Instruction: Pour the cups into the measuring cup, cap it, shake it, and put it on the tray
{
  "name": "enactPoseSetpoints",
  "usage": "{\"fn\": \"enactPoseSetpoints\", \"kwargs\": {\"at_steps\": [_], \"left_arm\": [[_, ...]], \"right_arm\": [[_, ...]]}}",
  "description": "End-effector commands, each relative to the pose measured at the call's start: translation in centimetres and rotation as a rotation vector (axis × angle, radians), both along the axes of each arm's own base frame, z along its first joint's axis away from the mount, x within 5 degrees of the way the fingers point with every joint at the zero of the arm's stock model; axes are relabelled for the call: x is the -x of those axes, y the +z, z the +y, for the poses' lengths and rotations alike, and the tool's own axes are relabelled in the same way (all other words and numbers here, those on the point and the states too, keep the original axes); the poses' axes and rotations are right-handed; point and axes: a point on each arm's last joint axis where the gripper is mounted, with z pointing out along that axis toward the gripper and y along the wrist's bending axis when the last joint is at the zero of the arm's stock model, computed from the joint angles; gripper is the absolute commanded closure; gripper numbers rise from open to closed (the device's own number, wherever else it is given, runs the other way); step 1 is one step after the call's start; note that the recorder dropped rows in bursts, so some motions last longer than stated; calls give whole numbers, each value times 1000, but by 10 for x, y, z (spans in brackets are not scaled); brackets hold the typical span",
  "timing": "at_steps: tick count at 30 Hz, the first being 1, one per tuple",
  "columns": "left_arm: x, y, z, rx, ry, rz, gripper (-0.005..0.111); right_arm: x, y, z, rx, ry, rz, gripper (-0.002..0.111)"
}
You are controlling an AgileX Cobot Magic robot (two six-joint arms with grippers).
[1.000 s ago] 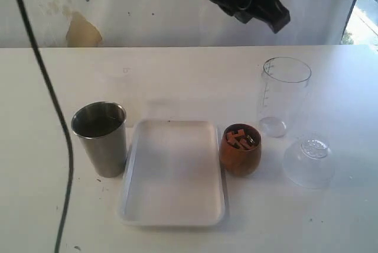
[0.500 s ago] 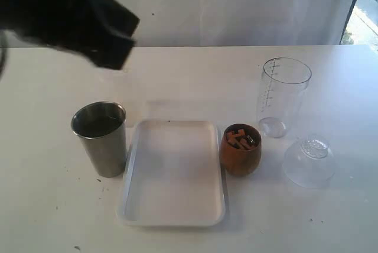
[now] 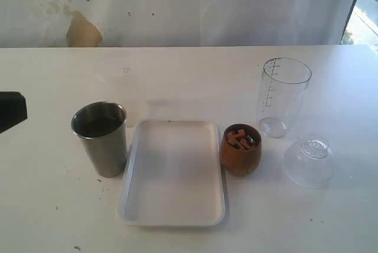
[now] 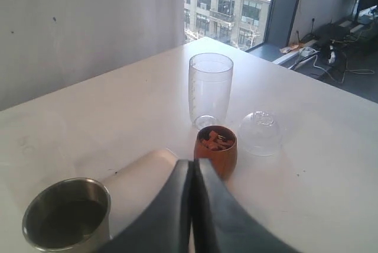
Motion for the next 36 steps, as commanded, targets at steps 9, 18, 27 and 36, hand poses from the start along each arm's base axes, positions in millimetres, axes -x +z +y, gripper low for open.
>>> {"fn": "enactPoseSetpoints", "kwargs": {"at_steps": [9,18,27,36], "left_arm": [[-4,-17,7,-30,38,-30,107],[-11,-52,49,20,384,-79,107],[10,-103,84,145,746,-135,107],[19,-135,94,64,902,-53,107]], "right_arm": [[0,1,0,7,-3,-5,47],[0,1,0,7,-3,-5,47],[0,1,0,7,-3,-5,47],[0,1,0,7,-3,-5,47]]}}
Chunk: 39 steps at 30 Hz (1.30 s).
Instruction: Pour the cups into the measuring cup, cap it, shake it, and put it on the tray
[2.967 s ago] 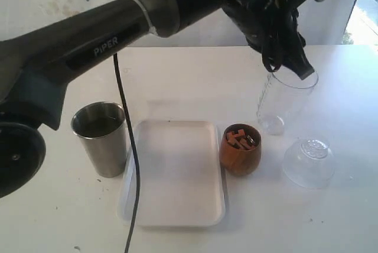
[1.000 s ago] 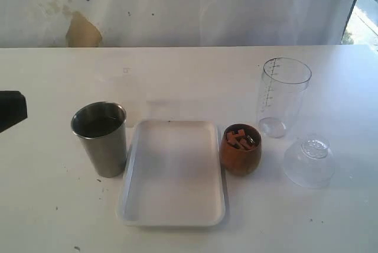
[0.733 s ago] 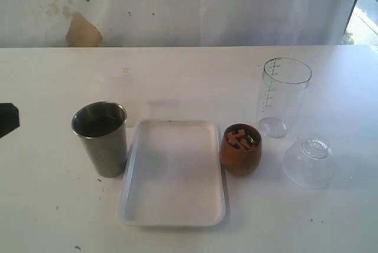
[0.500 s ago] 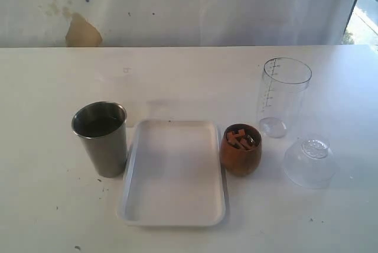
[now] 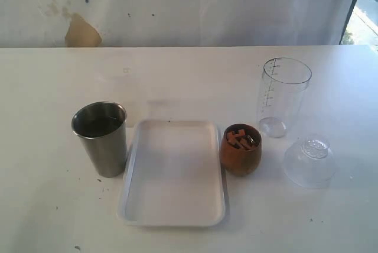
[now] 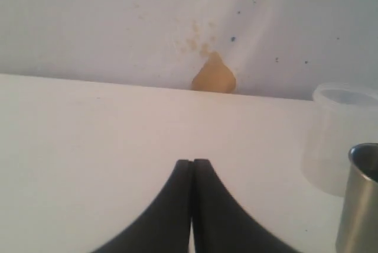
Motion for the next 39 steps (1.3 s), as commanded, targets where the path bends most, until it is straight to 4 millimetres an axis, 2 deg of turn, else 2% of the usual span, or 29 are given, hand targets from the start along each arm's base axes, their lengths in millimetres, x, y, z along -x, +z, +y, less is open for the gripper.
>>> {"fn": "enactPoseSetpoints", "kwargs": {"at_steps": [1,15,39], "left_arm": [[4,-10,1,-20,23,83,107],[6,-5,1,-9,21,12,107],[7,-13,1,-6,19,102,107]], "right_arm": [[0,1,0,7,-3,-5,47],[0,1,0,7,-3,-5,47],[-1,-1,0,4,-1,14,47]]}}
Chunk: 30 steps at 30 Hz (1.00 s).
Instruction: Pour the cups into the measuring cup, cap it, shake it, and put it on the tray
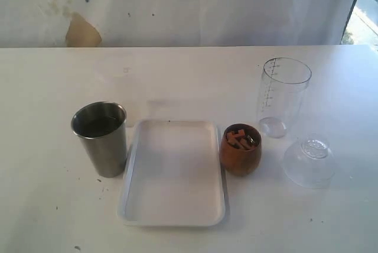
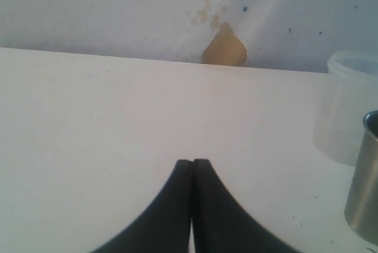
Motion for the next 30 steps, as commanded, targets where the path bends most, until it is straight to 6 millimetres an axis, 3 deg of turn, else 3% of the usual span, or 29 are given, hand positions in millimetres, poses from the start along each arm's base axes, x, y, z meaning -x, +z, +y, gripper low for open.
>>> {"fn": "enactPoseSetpoints", "kwargs": {"at_steps": [1,8,15,21,23,25,30], "left_arm": [[1,-4,0,7,2,26,107],[1,-4,0,-265,-49,44,107],[1,-4,0,-204,-39,40,107],[1,-4,0,-97,-19,33,107],[1,-4,0,-98,-19,31,107],[1,-4,0,-98,-19,31,107],[1,-4,0,-98,-19,31,107]], "right_arm": [[-1,-1,0,4,-1,14,47],[-1,-1,0,2,-1,12,47],[-7,-4,0,8,3,63,50],[-21,7,6,125,49,88,68],[-27,9,9,133,70,115,70],[-33,8,13,168,109,155,59],[-49,-2,22,202,190,238,18]]}}
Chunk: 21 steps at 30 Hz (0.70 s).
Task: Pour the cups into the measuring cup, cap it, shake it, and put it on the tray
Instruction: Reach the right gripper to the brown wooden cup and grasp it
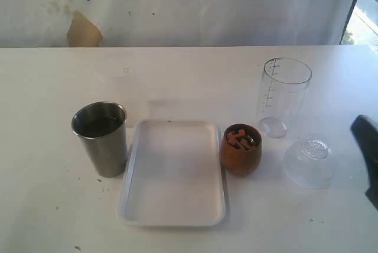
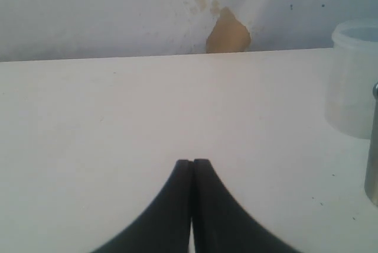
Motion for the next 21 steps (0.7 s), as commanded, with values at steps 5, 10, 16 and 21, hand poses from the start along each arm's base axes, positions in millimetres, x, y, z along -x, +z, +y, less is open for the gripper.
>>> {"fn": "enactPoseSetpoints", "kwargs": {"at_steps": [5,10,16,21], "left_arm": [[0,-2,0,23,5,0,107],[0,-2,0,23,5,0,107],[0,-2,0,23,5,0,107],[0,-2,0,23,5,0,107]], "right_arm": [[-24,-14,15,124,121,102,12],[-39,-23,33,214,306,49,12],[-60,-46,40,203,352,118,12],[-74,-64,47,212,401,89,12]]}}
